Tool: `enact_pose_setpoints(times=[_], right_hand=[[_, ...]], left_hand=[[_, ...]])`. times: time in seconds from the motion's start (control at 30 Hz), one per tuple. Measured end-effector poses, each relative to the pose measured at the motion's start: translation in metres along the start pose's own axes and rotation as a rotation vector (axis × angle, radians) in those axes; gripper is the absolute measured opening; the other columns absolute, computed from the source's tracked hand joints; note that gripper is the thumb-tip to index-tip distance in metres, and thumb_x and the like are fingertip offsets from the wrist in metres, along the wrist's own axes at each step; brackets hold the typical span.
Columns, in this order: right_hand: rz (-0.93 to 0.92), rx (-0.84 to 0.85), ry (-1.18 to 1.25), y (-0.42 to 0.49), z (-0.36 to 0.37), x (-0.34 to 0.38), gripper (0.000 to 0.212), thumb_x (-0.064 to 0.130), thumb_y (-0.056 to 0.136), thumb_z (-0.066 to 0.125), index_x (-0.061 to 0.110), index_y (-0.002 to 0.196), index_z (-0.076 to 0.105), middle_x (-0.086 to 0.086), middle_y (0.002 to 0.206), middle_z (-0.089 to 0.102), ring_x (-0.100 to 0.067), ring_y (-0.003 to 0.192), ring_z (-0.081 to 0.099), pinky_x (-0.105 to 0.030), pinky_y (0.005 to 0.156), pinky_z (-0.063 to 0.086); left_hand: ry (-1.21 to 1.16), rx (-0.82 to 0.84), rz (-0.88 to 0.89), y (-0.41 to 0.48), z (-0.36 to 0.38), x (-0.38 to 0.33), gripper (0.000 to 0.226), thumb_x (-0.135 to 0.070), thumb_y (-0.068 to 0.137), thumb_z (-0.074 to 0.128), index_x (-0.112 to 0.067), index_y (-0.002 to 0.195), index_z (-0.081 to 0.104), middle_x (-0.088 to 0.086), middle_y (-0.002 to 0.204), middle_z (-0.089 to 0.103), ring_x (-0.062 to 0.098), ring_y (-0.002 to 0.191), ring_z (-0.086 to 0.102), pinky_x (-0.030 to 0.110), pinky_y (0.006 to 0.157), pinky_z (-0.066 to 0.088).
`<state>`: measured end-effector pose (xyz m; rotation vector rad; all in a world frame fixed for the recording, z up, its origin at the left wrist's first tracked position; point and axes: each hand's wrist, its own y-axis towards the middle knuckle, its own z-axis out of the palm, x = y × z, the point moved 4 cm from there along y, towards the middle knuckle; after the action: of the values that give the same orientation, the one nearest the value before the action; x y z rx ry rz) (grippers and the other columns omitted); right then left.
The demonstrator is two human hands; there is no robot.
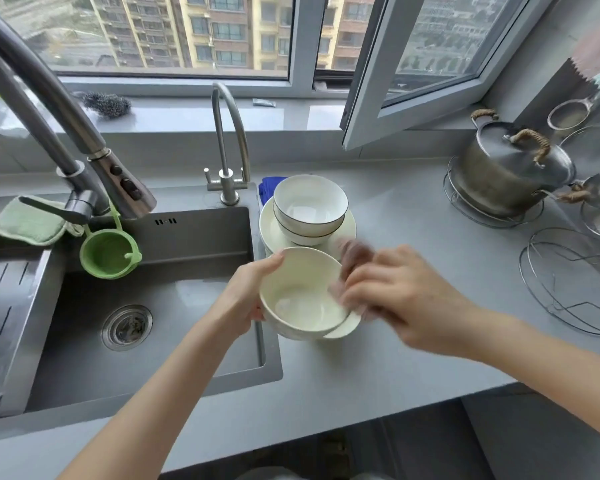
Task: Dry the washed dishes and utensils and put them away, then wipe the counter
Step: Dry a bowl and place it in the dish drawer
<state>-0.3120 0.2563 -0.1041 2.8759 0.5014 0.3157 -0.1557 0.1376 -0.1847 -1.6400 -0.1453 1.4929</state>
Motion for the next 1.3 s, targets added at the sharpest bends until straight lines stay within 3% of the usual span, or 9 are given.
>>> enact_pose_setpoints(times=[0.17, 0.27, 0.43, 0.67, 0.83, 0.97, 1.1, 1.2, 1.3], right_hand=[[0.611, -0.534, 0.909, -0.012, -0.019, -0.016, 0.034, 0.006, 0.097, 0.045, 0.023, 0.123, 0.059, 0.009, 0.122, 0.062, 0.006, 0.111, 0.057, -0.014, 0.095, 0.043], [0.410, -0.461, 0.616, 0.009, 0.022, 0.020, 0.040, 0.040, 0.098, 0.042, 0.037, 0.138, 0.045, 0.004, 0.153, 0.034, -0.017, 0.142, 0.028, -0.034, 0.117, 0.023], [0.443, -0.723, 0.374, 0.044, 0.019, -0.008, 0.044, 0.044, 0.099, 0.037, 0.017, 0.125, 0.060, -0.011, 0.137, 0.053, -0.027, 0.129, 0.046, -0.041, 0.106, 0.037], [0.928, -0.221, 1.555, 0.057, 0.015, -0.060, 0.060, 0.055, 0.097, 0.031, 0.009, 0.105, 0.069, -0.014, 0.096, 0.073, -0.027, 0.092, 0.069, -0.038, 0.087, 0.055], [1.074, -0.524, 1.954, 0.053, 0.033, -0.054, 0.065, 0.047, 0.101, 0.023, -0.005, 0.109, 0.061, -0.019, 0.091, 0.069, -0.031, 0.087, 0.068, -0.030, 0.067, 0.056], [1.206, -0.577, 2.349, 0.053, 0.054, -0.028, 0.040, 0.037, 0.095, 0.042, 0.008, 0.107, 0.067, -0.017, 0.099, 0.070, -0.034, 0.092, 0.066, -0.048, 0.071, 0.058], [1.462, -0.743, 2.408, 0.046, 0.059, -0.031, 0.043, 0.040, 0.093, 0.043, 0.014, 0.121, 0.063, -0.019, 0.110, 0.067, -0.037, 0.102, 0.060, -0.057, 0.076, 0.053], [1.397, -0.801, 2.369, 0.041, 0.049, -0.035, 0.045, 0.055, 0.090, 0.048, 0.011, 0.097, 0.058, -0.016, 0.064, 0.060, -0.026, 0.108, 0.057, -0.064, 0.087, 0.045], [1.332, -0.595, 1.851, 0.039, 0.036, -0.033, 0.020, 0.021, 0.084, 0.068, 0.011, 0.091, 0.053, -0.030, 0.070, 0.049, -0.025, 0.088, 0.071, -0.042, 0.060, 0.058]], left_hand=[[-0.504, 0.067, -0.119, 0.004, 0.009, 0.011, 0.031, -0.019, 0.096, 0.042, -0.009, 0.124, 0.052, 0.019, 0.117, 0.060, 0.040, 0.102, 0.059, 0.057, 0.074, 0.053], [-0.660, 0.232, -0.187, -0.002, 0.040, 0.007, 0.038, 0.013, 0.084, 0.036, 0.004, 0.116, 0.057, 0.026, 0.108, 0.065, 0.039, 0.090, 0.066, 0.050, 0.067, 0.058], [-0.358, 0.203, -0.093, -0.005, 0.049, -0.010, 0.025, 0.019, 0.082, 0.038, 0.010, 0.087, 0.061, 0.019, 0.076, 0.071, 0.029, 0.065, 0.071, 0.037, 0.060, 0.060], [0.051, 0.122, 0.035, -0.014, 0.042, -0.047, 0.033, 0.018, 0.080, 0.046, 0.012, 0.111, 0.055, 0.021, 0.090, 0.060, 0.031, 0.052, 0.065, 0.029, 0.042, 0.053], [0.095, -0.106, 0.243, -0.015, 0.050, -0.058, 0.012, 0.013, 0.077, 0.052, 0.008, 0.087, 0.057, 0.014, 0.066, 0.053, 0.016, 0.027, 0.047, 0.016, 0.030, 0.036], [0.223, -0.448, 0.639, -0.015, 0.053, -0.065, 0.016, 0.003, 0.077, 0.051, -0.010, 0.083, 0.057, 0.004, 0.078, 0.055, 0.020, 0.059, 0.050, 0.019, 0.047, 0.034], [0.560, -0.729, 0.862, -0.016, 0.047, -0.070, 0.009, -0.003, 0.084, 0.051, -0.005, 0.090, 0.057, 0.010, 0.069, 0.059, 0.023, 0.059, 0.041, 0.030, 0.054, 0.020], [0.760, -0.764, 0.954, -0.018, 0.044, -0.076, 0.015, 0.000, 0.074, 0.046, -0.002, 0.084, 0.057, 0.011, 0.051, 0.052, 0.030, 0.045, 0.040, 0.023, 0.043, 0.012], [0.855, -0.668, 0.890, -0.020, 0.043, -0.079, 0.015, 0.003, 0.076, 0.042, -0.007, 0.085, 0.050, 0.000, 0.055, 0.038, 0.031, 0.055, 0.037, 0.025, 0.044, 0.014]])
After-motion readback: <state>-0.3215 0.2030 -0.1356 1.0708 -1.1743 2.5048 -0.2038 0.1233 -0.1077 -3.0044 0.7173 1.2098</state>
